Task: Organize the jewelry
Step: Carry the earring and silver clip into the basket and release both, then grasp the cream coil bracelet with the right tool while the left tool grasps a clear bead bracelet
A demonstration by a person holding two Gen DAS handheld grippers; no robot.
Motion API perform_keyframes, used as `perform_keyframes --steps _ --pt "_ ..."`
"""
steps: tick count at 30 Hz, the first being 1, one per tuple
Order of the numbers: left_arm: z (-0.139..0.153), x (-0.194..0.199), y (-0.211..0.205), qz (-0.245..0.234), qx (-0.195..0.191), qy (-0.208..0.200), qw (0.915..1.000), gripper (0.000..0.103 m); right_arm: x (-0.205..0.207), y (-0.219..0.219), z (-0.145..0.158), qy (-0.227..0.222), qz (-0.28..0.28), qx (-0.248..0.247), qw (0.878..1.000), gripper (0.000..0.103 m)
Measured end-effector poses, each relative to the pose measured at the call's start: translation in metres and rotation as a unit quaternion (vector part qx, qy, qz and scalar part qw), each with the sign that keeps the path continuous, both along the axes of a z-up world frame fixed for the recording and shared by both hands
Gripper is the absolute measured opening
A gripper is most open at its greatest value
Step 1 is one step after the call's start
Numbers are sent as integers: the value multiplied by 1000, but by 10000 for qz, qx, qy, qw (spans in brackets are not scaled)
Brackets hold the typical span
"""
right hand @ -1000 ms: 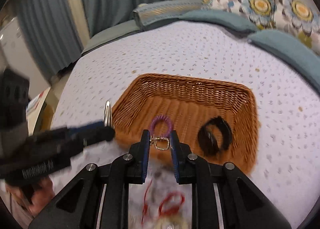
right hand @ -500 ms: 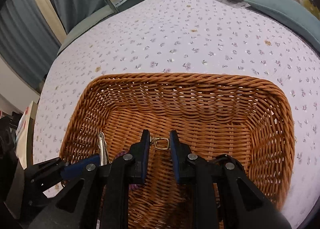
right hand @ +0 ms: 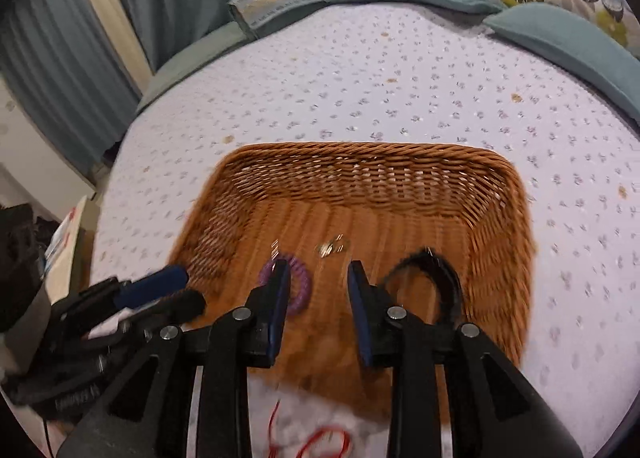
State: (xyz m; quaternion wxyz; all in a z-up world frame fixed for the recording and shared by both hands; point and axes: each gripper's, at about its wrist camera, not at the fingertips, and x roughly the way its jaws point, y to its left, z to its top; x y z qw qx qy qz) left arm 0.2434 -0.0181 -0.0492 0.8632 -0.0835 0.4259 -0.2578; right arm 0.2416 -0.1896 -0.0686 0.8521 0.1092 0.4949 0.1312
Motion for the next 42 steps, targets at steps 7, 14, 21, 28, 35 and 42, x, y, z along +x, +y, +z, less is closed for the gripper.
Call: perform_keyframes --steps 7,14,21,28,35,42 --pt "26 -70 33 228 -272 -124 9993 37 -88 -4 39 -471 194 -225 9985 48" --pt "30 -136 49 531 -395 8 9978 37 -146 -20 34 -439 111 -12 9990 48" --pt "-14 -166 41 591 -243 396 9972 37 -166 -38 -5 -181 -124 320 9992 48" --pt "-52 -175 26 517 183 625 9965 37 -163 -52 -32 208 -244 411 9986 47" --pt "-62 -177 2 477 808 519 9942 18 -165 -21 -41 188 160 -117 9996 40" --pt "-66 -173 -3 392 847 575 9940 17 -164 -5 -52 241 229 -628 9975 39"
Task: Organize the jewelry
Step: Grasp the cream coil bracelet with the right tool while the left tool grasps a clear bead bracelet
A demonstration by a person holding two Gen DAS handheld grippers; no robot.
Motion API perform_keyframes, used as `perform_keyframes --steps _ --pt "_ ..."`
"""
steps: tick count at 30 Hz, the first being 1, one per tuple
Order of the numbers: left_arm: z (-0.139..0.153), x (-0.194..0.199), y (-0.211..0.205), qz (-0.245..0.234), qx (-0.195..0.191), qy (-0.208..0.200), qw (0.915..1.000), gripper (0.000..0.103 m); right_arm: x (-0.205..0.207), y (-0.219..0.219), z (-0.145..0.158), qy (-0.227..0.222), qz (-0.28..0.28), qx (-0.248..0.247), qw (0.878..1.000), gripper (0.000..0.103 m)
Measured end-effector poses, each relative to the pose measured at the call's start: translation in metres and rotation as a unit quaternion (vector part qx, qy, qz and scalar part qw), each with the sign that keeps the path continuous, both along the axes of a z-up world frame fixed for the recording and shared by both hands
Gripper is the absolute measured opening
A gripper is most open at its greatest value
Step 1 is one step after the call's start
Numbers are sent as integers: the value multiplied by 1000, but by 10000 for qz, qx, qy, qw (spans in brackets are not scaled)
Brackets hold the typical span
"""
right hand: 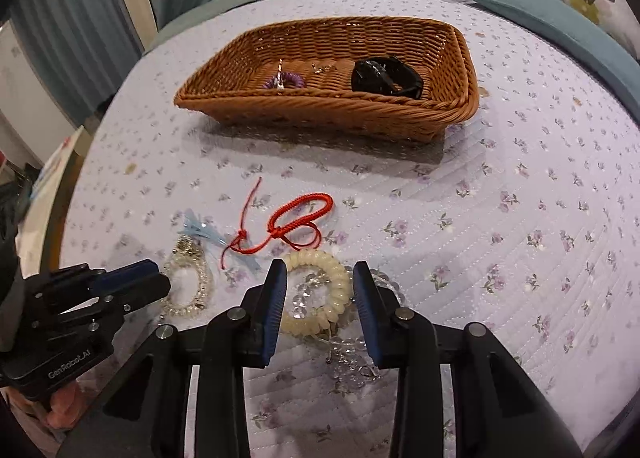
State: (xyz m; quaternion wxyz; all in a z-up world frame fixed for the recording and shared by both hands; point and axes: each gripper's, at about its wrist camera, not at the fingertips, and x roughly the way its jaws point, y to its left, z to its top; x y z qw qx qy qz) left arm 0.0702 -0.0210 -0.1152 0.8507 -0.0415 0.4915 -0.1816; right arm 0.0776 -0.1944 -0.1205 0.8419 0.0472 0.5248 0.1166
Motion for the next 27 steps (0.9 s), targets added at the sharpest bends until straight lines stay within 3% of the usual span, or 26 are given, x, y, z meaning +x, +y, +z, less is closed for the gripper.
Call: perform_keyframes --steps 10,12,14,18,21,27 --pt "-12 12 -12 -34 177 61 9998 17 6 3 -11 114 -42 -185 9998 34" --pt "-13 13 -12 -27 164 69 9998 17 6 6 -12 103 -26 -248 9996 30" --pt "-13 12 -13 -35 188 46 9998 17 7 10 -15 123 6 -381 9992 19" --pt "-14 11 -19 -94 359 -62 9993 17 5 14 -13 34 67 -541 9985 15" --pt "-11 10 -22 -124 435 -152 9989 9 3 12 -7 -77 51 -560 9984 14" --pt "10 4 -1 -144 36 -70 9999 9 -3 2 18 -463 -12 -351 9983 14"
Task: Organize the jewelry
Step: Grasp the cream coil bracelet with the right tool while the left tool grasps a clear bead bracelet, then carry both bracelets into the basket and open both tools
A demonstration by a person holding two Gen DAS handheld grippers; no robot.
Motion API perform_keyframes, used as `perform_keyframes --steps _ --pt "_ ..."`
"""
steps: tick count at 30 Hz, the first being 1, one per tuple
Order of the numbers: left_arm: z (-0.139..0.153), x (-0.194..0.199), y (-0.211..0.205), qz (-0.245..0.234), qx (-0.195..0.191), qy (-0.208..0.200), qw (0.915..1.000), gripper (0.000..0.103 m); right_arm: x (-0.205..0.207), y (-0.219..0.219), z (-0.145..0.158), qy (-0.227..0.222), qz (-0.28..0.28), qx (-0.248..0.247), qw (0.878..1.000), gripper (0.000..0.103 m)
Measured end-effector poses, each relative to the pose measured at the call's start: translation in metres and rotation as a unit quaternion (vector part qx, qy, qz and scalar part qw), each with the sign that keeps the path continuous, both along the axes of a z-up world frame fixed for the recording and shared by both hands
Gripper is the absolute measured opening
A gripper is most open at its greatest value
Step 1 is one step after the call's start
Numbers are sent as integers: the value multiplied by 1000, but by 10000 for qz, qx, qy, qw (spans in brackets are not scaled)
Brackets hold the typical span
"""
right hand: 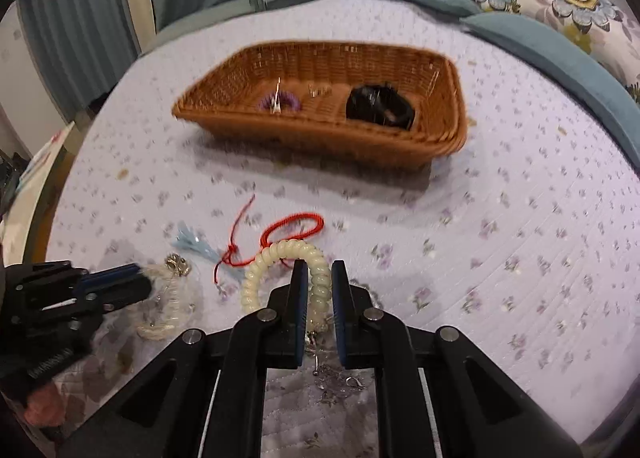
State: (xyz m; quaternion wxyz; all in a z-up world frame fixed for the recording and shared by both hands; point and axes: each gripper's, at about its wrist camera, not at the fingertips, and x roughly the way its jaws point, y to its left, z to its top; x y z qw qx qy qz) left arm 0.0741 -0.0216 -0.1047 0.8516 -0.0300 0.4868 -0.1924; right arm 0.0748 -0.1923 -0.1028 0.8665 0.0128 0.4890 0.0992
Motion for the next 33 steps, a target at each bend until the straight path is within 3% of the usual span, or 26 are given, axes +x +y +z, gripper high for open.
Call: perform_keyframes --steps 7,10,22,28,33 --pt "8 -1 27 298 204 31 9993 9 2 -2 0 -17 -125 -133 9998 14" --pt "6 -2 25 127 -31 175 9998 9 2 -3 0 -19 -118 -34 9999 14" --pt "48 0 16 231 -348 -598 9973 9 -2 -23 43 -605 -282 677 9955 14" --pt "92 37 10 292 -411 -1018 9935 9 38 -35 77 -822 -390 806 9926 14" --pt "109 99 4 378 -486 -1284 9898 9 109 -33 81 -902 -512 770 9916 14"
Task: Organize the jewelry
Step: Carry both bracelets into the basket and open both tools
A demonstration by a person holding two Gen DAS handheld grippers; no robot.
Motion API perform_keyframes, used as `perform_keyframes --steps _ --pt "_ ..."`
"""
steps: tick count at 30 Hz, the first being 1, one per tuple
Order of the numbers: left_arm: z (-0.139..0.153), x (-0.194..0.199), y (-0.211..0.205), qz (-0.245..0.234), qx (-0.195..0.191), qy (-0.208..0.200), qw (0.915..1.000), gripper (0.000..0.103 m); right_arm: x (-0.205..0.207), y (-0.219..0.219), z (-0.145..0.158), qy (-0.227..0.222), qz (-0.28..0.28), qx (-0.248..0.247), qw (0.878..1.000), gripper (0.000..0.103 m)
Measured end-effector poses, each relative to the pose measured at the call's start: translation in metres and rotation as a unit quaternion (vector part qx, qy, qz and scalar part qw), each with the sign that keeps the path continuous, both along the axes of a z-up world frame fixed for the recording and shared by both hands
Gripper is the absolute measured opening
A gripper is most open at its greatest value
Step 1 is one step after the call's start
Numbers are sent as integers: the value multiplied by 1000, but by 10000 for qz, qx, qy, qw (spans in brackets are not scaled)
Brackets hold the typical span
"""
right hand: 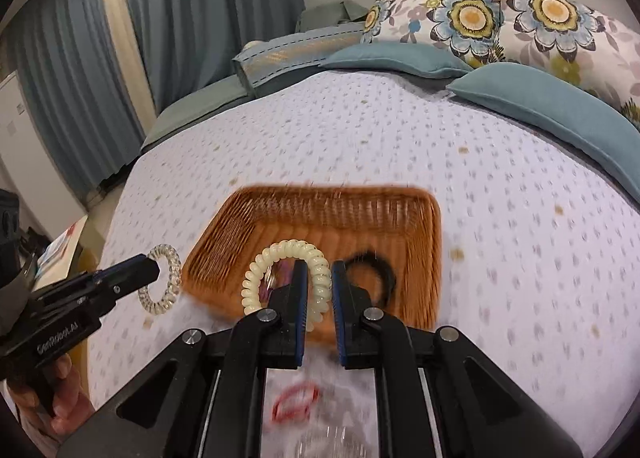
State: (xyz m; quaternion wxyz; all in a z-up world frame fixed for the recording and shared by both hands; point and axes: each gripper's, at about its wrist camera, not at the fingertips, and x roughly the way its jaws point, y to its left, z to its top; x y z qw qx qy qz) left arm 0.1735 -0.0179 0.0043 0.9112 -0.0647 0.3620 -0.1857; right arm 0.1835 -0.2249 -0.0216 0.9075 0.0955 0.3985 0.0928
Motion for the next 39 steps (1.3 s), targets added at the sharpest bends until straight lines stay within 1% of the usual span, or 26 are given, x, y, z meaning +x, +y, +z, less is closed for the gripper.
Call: perform_keyframes --steps 2,4,5,8,11,14,16,19,24,25,26,27,28,29,31,33,34,35,36,37,38,39 --pt "-4 26 0 73 33 15 10000 9 31 0 -10 134 -42 94 9999 14" --pt "-13 50 2 101 -3 115 9999 9 54 2 -20 224 -93 105 9997 14" --pt "-20 65 3 135 -29 202 9997 9 68 4 -29 302 -94 119 9994 14" --pt "-41 93 4 148 -9 399 9991 9 95 9 -52 568 -78 77 9983 14" --pt "-61 104 0 107 39 537 9985 9 112 13 -75 840 -65 60 9964 14" --pt "-76 111 -7 5 209 664 9976 9 119 15 -89 990 -70 82 9950 14" --pt "-83 113 -13 -47 335 703 9970 9 119 16 -94 1038 -59 45 9946 14" --pt "-91 113 -17 -79 398 795 9960 9 119 18 -101 1150 -38 22 9934 15" --pt "-97 111 -19 -78 458 883 9950 10 118 15 -98 1141 -72 14 9934 16" --pt "-96 110 -18 -82 440 885 9951 10 118 14 -97 1152 -67 20 9933 22" --pt "-96 109 -18 -110 392 900 9951 10 117 13 -96 1154 -59 36 9933 33" --pt "-94 108 -17 -152 326 912 9952 11 116 12 -93 1137 -62 52 9935 39" --pt "-92 107 -16 -200 257 916 9953 15 112 11 -89 1103 -81 70 9938 47" --pt "-88 104 -14 -243 192 922 9953 19 108 10 -81 1032 -110 91 9946 47" --pt "-79 98 -11 -255 80 851 9960 44 101 9 -68 919 -133 95 9956 47" --pt "-61 87 -5 -195 -102 598 9980 53 86 7 -47 684 -258 13 9973 47" --pt "-52 80 -1 -159 -181 478 9986 54 78 7 -37 546 -275 -6 9981 48" --pt "-44 73 3 -133 -250 374 9989 55 62 7 -22 313 -285 -67 9991 55" --pt "-33 63 7 -76 -294 242 9992 59 51 6 -11 151 -308 -151 9993 62" --pt "-23 53 11 18 -273 104 9996 66 37 7 -1 -31 -341 -260 9991 79" --pt "-13 42 15 120 -221 -51 9997 70 17 8 13 -289 -395 -421 9979 90" --pt "-3 28 20 253 -130 -248 9993 72 2 8 21 -479 -457 -559 9962 92"
